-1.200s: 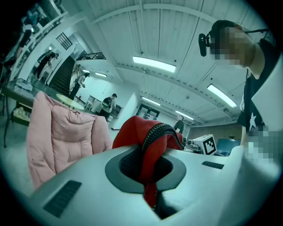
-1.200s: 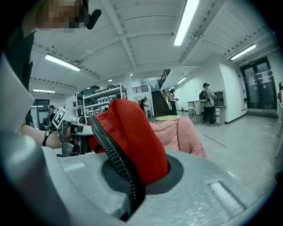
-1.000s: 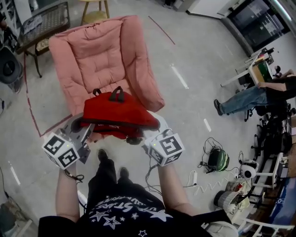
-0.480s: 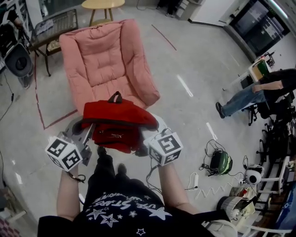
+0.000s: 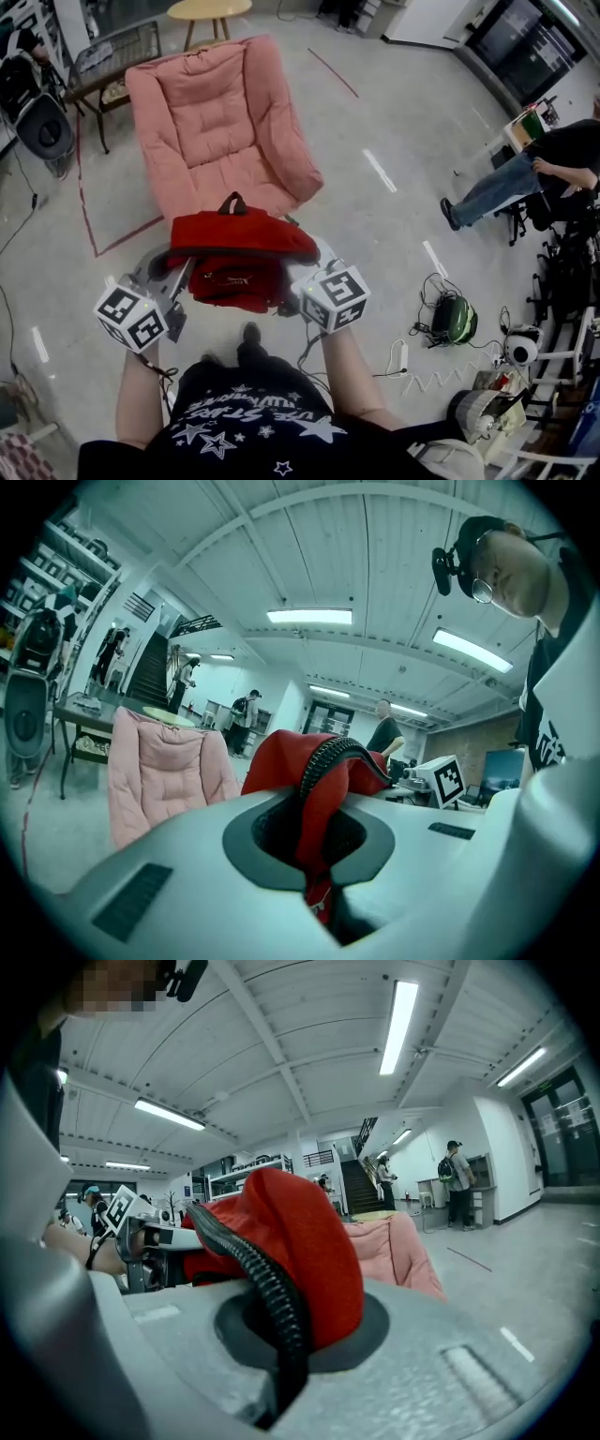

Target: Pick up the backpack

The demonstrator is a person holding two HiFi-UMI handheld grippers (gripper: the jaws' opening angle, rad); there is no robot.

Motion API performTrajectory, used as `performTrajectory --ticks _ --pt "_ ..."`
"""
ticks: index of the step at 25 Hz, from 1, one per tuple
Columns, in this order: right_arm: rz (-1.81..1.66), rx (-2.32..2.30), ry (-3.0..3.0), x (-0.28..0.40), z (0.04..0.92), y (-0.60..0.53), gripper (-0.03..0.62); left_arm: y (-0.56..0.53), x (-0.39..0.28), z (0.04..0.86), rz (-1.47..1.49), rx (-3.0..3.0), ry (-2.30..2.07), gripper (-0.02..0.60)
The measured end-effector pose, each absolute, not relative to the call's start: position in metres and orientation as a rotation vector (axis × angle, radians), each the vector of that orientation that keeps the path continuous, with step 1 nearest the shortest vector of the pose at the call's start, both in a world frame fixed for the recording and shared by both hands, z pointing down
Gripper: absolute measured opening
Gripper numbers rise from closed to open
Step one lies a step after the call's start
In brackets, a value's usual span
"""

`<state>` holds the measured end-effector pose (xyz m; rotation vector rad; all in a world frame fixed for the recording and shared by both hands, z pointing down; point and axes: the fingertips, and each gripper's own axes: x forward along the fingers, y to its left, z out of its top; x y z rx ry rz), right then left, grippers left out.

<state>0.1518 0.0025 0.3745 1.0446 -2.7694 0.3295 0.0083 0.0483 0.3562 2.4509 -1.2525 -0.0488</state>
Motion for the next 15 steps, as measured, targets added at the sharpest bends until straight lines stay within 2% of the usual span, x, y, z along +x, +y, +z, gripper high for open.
performTrajectory --ticks 15 --pt "0.247 1.168 -2.718 0.126 0.342 0.094 0.008 0.121 -0.021 0.325 -0.081 2.558 -1.163 0.009"
